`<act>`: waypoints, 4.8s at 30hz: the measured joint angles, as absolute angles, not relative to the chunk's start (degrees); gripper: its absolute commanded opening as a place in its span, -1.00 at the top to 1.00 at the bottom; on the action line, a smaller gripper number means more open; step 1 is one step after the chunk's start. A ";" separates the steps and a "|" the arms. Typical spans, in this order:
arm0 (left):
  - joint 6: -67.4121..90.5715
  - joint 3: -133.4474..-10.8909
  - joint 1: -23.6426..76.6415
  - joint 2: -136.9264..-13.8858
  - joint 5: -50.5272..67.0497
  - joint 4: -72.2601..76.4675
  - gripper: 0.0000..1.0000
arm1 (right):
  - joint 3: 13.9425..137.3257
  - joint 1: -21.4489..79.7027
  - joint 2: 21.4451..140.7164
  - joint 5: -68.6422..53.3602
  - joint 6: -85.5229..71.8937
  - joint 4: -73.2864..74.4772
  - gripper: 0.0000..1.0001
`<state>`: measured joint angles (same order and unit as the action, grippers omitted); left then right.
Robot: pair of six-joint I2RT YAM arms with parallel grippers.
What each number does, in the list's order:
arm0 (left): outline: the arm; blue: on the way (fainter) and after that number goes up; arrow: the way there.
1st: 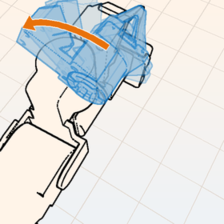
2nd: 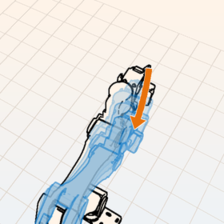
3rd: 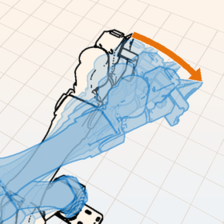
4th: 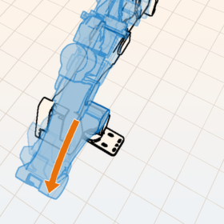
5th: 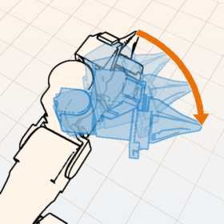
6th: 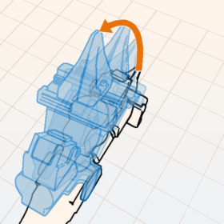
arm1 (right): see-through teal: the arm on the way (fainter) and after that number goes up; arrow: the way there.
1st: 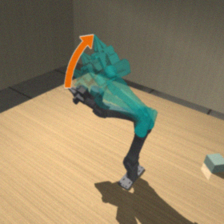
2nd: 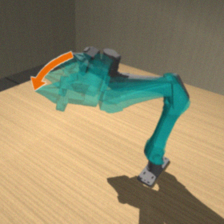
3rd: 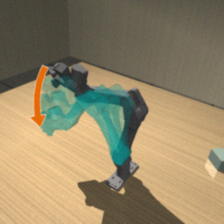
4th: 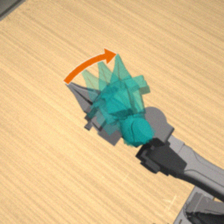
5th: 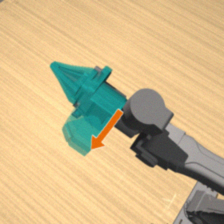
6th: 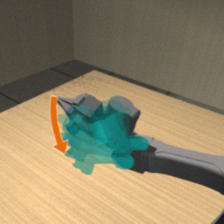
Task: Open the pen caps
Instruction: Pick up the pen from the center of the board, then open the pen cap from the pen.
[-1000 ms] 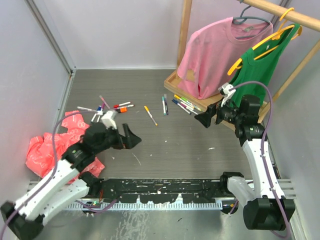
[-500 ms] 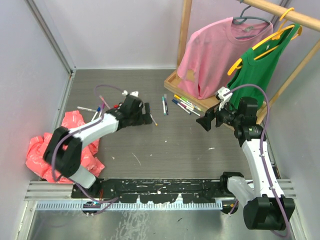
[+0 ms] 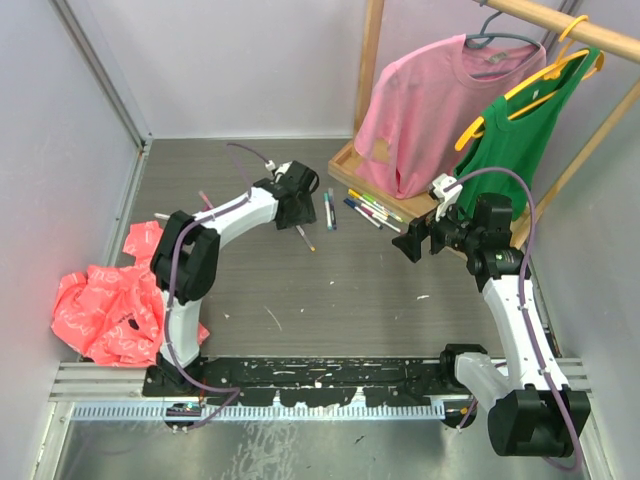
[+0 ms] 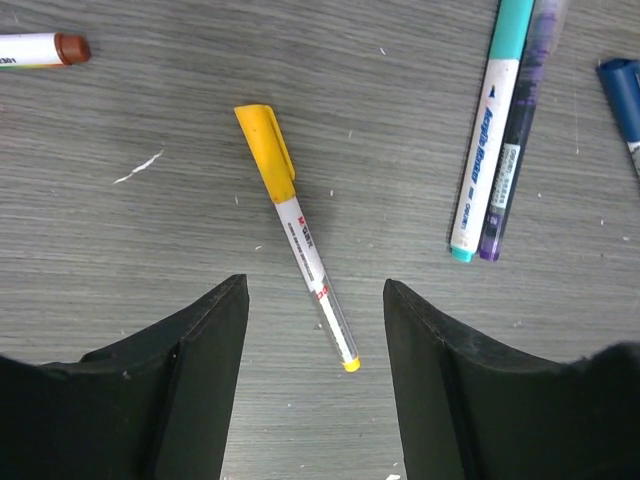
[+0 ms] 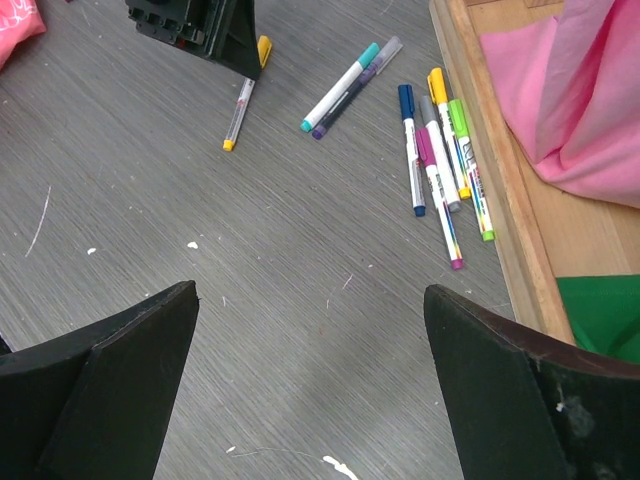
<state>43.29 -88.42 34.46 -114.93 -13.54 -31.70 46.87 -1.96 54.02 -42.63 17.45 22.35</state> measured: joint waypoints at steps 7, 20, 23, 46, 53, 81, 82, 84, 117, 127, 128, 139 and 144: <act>44.18 -92.99 35.16 -118.76 -16.12 -34.44 -0.08 | 46.87 -1.80 54.02 -42.44 17.45 22.35 -1.00; 44.14 -93.30 35.40 -121.64 -17.21 -36.34 0.17 | 46.87 -1.58 54.02 -42.19 17.43 22.35 -1.00; 44.14 -93.30 35.40 -121.67 -17.21 -36.32 0.20 | 46.87 -1.56 54.02 -42.22 17.43 22.35 -1.00; 42.46 -88.47 35.40 -120.20 -17.10 -31.79 1.00 | 46.85 -0.51 54.11 -45.15 15.68 22.11 -1.00; 41.06 -75.05 35.40 -110.52 -13.98 -25.28 1.00 | 44.12 0.08 55.40 -51.07 10.63 16.67 -0.96; 44.40 -22.26 60.62 -58.19 -21.82 40.80 1.00 | 26.06 17.74 63.44 -63.81 -27.62 -33.04 -0.81; 43.77 -23.09 61.60 -60.12 -22.94 42.00 1.00 | 26.06 18.55 63.61 -63.75 -27.64 -33.34 -0.79; 42.68 -24.34 62.78 -62.89 -24.29 43.68 1.00 | 26.06 20.16 63.96 -63.53 -27.51 -33.43 -0.75; 40.64 -28.05 67.02 -75.42 -28.21 53.76 1.00 | 26.15 25.04 66.26 -58.19 -29.04 -30.61 0.23; 40.66 -28.05 67.02 -75.92 -28.27 55.53 0.39 | 26.41 24.97 66.26 -58.26 -28.75 -30.70 0.98; 40.71 -28.05 67.02 -75.92 -28.32 55.66 0.31 | 26.63 25.02 66.26 -58.52 -28.60 -30.52 0.98; 39.20 -21.43 64.69 -61.41 -22.37 55.40 -0.98 | 33.98 24.91 66.76 -66.35 -16.86 -18.28 0.98; 38.11 -19.55 56.47 -50.59 -8.60 53.65 -0.96 | 35.38 24.91 66.92 -71.90 -12.21 -14.09 0.98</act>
